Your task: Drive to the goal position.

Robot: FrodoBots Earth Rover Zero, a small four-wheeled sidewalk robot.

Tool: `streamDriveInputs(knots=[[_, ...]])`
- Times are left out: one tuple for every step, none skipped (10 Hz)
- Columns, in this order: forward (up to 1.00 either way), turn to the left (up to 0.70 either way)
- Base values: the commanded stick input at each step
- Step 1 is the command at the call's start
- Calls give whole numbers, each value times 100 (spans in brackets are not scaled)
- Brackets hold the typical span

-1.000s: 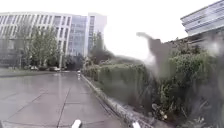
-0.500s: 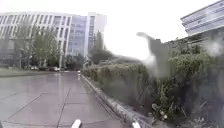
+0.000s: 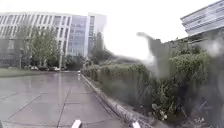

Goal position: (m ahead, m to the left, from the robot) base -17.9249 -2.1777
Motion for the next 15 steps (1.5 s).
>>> streamDriveInputs(knots=[[6, 0], [6, 0], [6, 0], [6, 0], [6, 0], [6, 0], [6, 0], [6, 0], [49, 16], [70, 35], [70, 35], [70, 35], [70, 35], [70, 35], [70, 35]])
